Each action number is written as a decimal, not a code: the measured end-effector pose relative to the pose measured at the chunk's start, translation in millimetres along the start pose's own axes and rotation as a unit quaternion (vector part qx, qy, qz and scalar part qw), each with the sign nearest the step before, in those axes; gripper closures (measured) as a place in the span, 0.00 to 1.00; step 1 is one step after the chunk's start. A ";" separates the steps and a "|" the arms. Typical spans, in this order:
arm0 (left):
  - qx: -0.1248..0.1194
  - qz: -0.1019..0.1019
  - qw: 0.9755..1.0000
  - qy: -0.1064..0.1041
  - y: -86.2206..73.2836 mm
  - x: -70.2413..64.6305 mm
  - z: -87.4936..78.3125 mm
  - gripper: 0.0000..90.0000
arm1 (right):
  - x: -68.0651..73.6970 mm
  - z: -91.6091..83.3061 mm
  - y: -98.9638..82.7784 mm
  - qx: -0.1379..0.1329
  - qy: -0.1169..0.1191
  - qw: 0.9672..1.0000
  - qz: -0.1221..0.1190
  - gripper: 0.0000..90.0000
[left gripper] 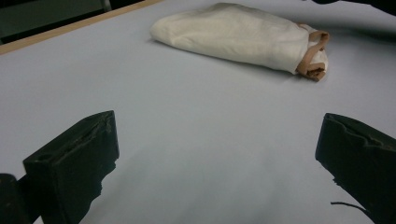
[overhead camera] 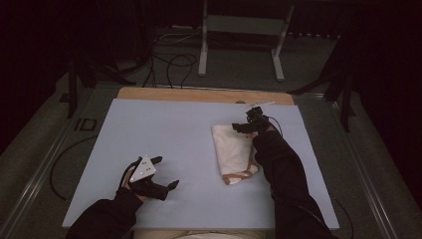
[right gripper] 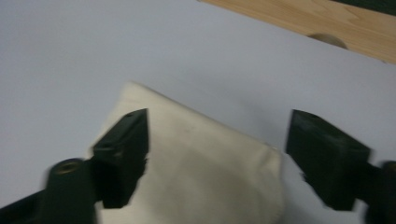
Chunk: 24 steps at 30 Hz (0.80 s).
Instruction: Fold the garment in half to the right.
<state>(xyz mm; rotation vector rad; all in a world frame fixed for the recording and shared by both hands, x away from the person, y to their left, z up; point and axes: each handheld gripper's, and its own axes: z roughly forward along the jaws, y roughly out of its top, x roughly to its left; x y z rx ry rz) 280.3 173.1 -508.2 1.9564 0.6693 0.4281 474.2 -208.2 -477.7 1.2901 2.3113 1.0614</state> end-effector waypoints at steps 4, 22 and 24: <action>0.002 -0.002 1.000 -0.002 -0.1 1.2 -1.1 0.01 | 6.8 -6.8 2.4 -0.005 0.027 1.000 -0.007 0.16; 0.030 -0.006 0.999 -0.015 -5.5 11.4 -13.8 0.01 | 37.1 -45.1 -12.1 -0.015 0.068 0.996 -0.056 0.11; 0.028 -0.009 0.999 -0.012 -7.0 12.9 -16.3 0.01 | 39.4 -48.9 -16.2 -0.020 0.069 0.996 -0.061 0.10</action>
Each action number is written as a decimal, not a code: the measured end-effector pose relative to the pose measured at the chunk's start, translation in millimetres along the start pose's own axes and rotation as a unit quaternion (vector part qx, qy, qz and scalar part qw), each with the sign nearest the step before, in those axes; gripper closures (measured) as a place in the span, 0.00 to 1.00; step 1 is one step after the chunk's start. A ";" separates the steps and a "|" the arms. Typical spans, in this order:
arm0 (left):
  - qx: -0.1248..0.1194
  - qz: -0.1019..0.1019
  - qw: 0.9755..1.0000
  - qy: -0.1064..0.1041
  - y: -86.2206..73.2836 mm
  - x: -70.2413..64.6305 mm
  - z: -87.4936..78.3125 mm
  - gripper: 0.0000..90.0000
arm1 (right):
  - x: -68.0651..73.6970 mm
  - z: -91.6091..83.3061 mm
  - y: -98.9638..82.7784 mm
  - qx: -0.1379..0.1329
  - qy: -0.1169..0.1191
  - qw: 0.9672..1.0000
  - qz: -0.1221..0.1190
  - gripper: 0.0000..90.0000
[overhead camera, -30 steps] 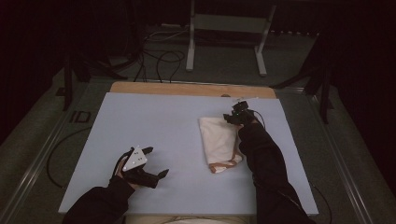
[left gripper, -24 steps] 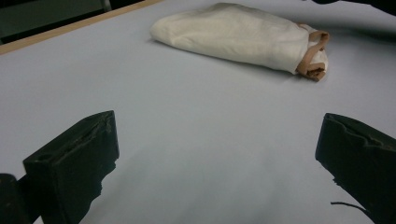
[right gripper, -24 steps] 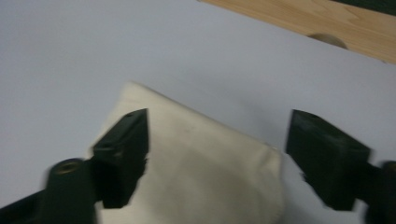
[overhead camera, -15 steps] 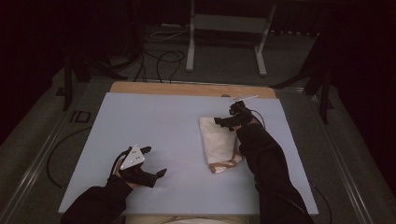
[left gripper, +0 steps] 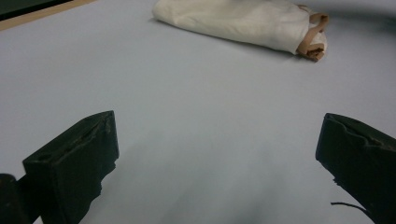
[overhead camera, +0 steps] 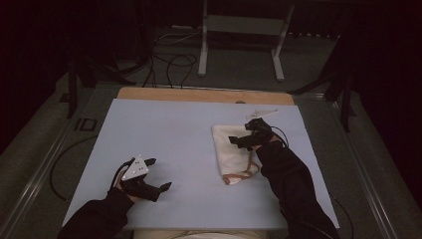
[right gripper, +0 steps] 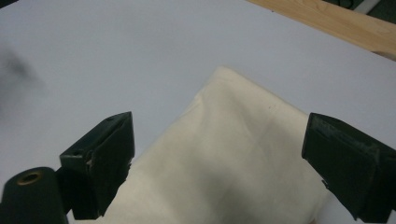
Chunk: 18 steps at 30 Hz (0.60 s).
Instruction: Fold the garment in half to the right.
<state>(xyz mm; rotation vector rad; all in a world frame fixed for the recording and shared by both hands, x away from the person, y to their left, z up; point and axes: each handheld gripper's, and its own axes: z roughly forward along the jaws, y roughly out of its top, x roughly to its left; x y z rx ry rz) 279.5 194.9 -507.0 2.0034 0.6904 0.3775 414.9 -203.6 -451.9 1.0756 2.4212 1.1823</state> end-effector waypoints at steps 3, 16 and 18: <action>-0.001 -0.001 1.000 0.004 -2.3 1.9 -3.8 0.01 | 3.5 -4.5 -6.4 -0.008 -0.002 1.000 -0.006 0.10; 0.008 -0.007 0.999 0.034 -13.2 11.5 -17.5 0.01 | 14.3 -15.6 -49.6 -0.014 0.000 1.000 -0.007 0.10; 0.009 -0.012 0.999 0.036 -16.0 13.4 -19.1 0.01 | 18.1 -20.2 -62.4 -0.014 0.004 1.000 -0.008 0.10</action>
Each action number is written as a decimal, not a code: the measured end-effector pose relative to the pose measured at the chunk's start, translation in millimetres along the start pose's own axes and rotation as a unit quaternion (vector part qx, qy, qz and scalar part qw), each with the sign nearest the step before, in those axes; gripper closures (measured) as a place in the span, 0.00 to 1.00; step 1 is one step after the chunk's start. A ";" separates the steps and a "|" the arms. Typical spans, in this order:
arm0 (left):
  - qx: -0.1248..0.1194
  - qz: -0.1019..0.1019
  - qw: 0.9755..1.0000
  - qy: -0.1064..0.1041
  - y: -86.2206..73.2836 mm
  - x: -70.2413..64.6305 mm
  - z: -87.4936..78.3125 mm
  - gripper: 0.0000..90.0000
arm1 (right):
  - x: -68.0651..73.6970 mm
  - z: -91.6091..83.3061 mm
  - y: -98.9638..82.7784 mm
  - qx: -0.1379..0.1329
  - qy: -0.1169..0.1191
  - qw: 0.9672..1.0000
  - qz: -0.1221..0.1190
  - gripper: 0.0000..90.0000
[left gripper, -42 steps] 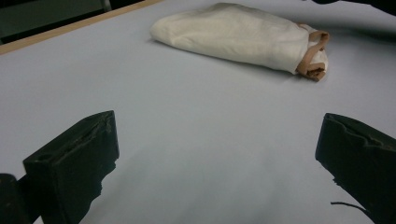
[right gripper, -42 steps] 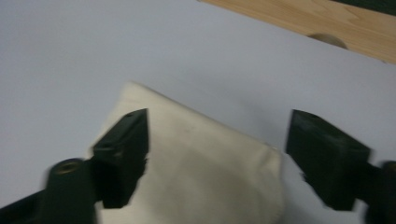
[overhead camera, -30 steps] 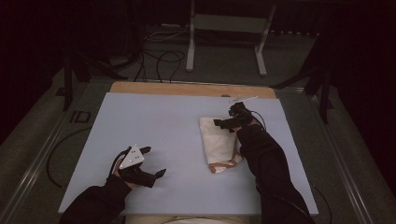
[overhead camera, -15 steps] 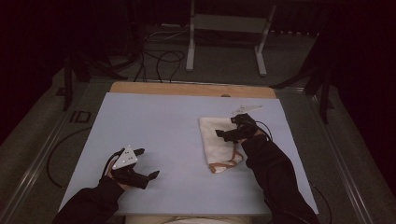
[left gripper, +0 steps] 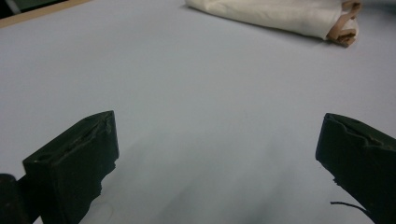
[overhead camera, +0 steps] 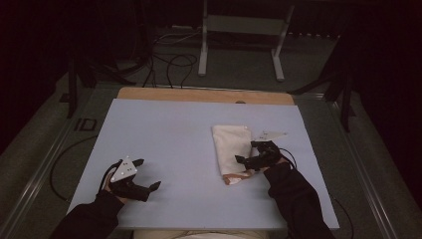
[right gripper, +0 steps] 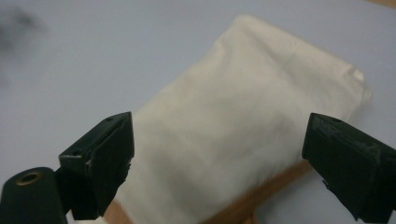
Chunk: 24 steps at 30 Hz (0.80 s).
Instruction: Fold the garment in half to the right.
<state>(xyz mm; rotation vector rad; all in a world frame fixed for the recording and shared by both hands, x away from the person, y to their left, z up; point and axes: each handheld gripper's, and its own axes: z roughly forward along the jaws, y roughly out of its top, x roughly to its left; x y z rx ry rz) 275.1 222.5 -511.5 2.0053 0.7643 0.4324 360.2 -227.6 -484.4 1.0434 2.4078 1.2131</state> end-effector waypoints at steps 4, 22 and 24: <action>0.000 0.000 1.000 0.002 -2.5 2.1 -1.6 0.01 | 4.2 -7.9 -10.2 0.003 -0.004 1.000 -0.006 0.10; -0.003 0.005 1.000 0.010 -2.3 0.3 -2.3 0.01 | 20.8 -40.1 -61.3 -0.007 -0.028 1.000 -0.001 0.10; -0.008 0.006 1.000 0.010 -1.7 0.1 -3.5 0.01 | 24.4 -41.2 -70.2 0.006 -0.035 0.999 0.002 0.10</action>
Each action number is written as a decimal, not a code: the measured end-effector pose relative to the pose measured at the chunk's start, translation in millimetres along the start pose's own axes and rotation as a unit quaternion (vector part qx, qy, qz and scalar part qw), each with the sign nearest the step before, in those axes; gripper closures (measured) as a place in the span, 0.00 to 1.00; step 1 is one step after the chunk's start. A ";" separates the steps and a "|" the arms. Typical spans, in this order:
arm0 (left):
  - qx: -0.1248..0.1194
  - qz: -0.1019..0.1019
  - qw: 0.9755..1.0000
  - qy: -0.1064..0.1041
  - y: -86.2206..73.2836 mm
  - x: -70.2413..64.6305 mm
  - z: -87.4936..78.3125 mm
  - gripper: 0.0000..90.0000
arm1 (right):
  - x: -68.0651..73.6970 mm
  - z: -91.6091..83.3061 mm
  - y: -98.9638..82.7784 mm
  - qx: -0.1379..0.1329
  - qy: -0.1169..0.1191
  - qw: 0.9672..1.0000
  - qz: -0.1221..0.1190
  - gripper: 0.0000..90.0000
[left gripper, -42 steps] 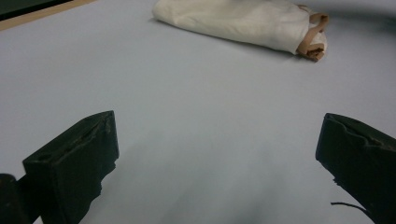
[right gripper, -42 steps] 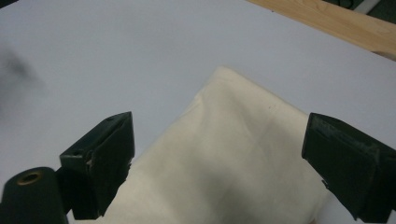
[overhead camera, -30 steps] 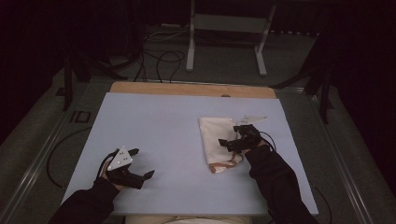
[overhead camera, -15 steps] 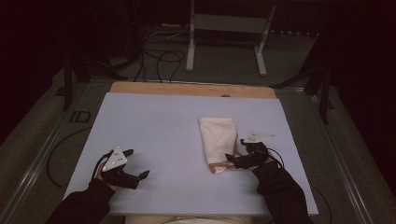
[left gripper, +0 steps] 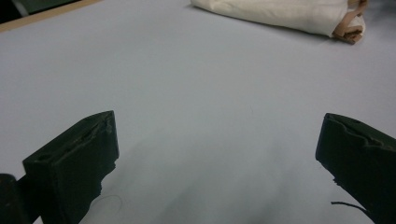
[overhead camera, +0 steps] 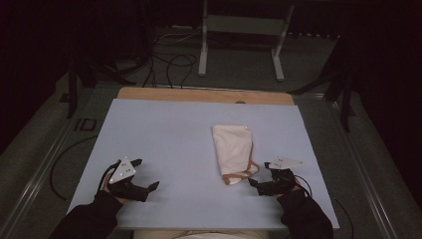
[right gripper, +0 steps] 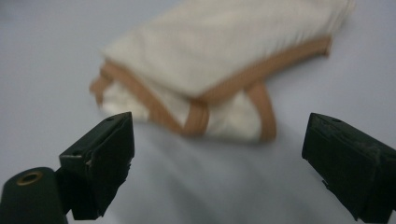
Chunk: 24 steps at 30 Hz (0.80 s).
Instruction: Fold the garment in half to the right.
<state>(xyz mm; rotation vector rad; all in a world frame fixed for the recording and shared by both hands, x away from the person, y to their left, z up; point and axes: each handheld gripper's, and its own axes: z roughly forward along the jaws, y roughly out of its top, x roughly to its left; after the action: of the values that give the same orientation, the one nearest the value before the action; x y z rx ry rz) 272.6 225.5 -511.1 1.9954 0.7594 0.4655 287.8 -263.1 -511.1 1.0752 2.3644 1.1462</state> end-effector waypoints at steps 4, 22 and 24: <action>-0.006 -0.001 1.000 0.001 0.4 0.3 -1.7 0.01 | -0.2 -0.2 -6.2 0.006 0.000 1.000 0.000 0.10; -0.008 -0.011 1.000 0.001 -2.7 -0.5 -0.1 0.01 | -5.3 3.4 -5.6 0.006 -0.040 0.999 -0.020 0.10; -0.008 -0.011 1.000 0.001 -2.8 -0.4 -0.1 0.01 | -5.6 3.3 -5.5 0.010 -0.044 0.999 -0.024 0.10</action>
<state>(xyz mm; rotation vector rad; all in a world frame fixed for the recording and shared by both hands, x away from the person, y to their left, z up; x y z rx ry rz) 271.4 226.4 -513.4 1.9692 0.7763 0.4601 290.6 -267.6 -517.7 1.0474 2.3255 1.0397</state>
